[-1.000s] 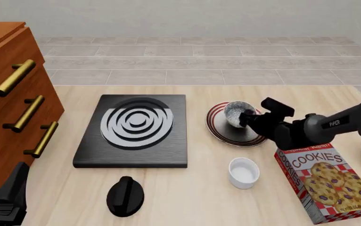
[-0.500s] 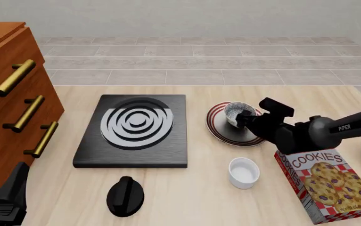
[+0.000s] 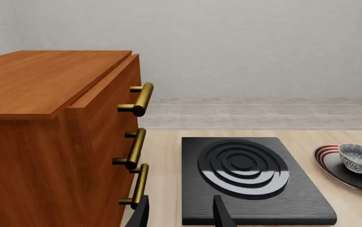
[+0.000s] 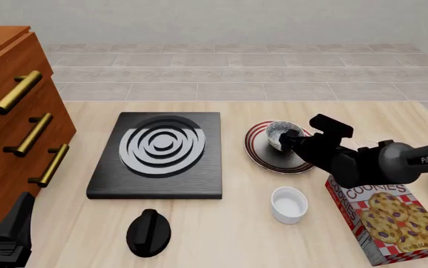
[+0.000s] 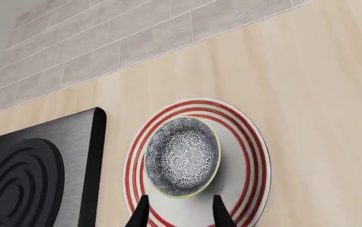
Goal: Pick the akita bowl next to the ramekin and place it on the plate.
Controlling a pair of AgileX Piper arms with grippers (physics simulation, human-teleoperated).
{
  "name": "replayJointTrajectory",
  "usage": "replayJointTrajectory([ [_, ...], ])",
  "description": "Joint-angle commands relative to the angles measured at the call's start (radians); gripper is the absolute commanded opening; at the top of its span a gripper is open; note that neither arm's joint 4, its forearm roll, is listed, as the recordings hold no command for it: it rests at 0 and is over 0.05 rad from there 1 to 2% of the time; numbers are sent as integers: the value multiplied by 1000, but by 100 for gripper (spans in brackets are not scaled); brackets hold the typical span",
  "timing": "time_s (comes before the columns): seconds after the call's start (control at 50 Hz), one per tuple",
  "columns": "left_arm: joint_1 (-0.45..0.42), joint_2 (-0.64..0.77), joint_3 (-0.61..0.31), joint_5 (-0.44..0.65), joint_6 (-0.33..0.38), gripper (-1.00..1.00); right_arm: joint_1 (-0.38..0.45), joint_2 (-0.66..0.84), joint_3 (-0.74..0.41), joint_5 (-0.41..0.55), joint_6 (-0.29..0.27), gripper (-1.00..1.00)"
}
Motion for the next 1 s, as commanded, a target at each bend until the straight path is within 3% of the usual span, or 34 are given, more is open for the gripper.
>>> replayJointTrajectory([
  [0.02,0,0,0,0,0,100,14,-43,31,0,6,100],
  [1.0,0,0,0,0,0,100,133,-228,239,-71,61,100],
])
